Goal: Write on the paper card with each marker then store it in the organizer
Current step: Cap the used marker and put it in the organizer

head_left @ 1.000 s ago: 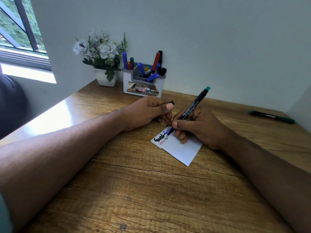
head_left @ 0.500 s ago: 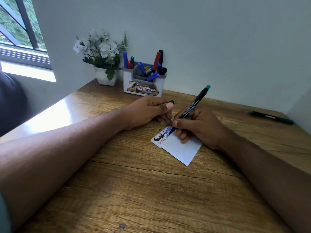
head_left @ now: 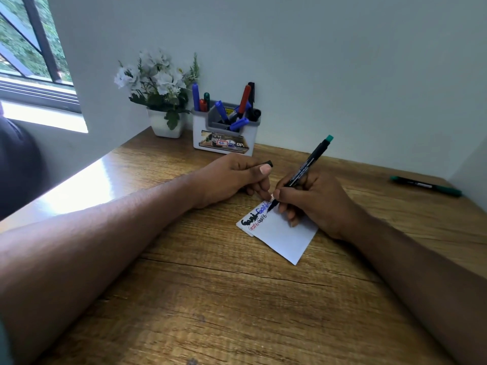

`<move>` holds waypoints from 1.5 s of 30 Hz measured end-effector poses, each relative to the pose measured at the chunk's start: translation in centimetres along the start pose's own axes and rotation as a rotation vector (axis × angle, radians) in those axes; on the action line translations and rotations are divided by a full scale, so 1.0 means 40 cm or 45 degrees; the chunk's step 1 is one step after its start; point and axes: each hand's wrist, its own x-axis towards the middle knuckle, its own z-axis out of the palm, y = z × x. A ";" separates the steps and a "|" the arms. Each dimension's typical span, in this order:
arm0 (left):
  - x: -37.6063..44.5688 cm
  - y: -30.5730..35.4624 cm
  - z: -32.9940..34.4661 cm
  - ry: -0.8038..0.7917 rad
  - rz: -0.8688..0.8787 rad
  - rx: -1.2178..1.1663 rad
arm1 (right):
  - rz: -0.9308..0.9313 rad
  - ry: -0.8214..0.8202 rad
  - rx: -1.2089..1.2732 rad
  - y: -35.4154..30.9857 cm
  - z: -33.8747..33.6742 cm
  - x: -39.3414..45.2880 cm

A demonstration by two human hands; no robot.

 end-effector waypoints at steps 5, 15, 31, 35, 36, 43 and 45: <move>-0.001 0.003 -0.001 -0.001 -0.008 0.000 | -0.020 -0.046 0.037 0.000 0.002 -0.001; -0.003 0.007 0.001 0.006 0.007 0.000 | -0.028 -0.086 0.036 0.005 -0.001 0.003; -0.016 0.021 -0.005 -0.087 0.013 0.077 | -0.071 0.277 0.767 0.018 -0.025 0.035; -0.021 0.033 -0.003 -0.080 0.029 0.146 | -0.082 0.292 0.717 0.015 -0.027 0.037; -0.021 0.034 -0.003 -0.075 0.030 0.145 | -0.088 0.291 0.711 0.015 -0.028 0.036; -0.024 0.035 -0.003 -0.101 0.028 0.162 | -0.109 0.283 0.603 0.019 -0.022 0.036; -0.026 0.034 -0.001 -0.103 0.051 0.191 | -0.083 0.260 0.483 0.019 -0.015 0.036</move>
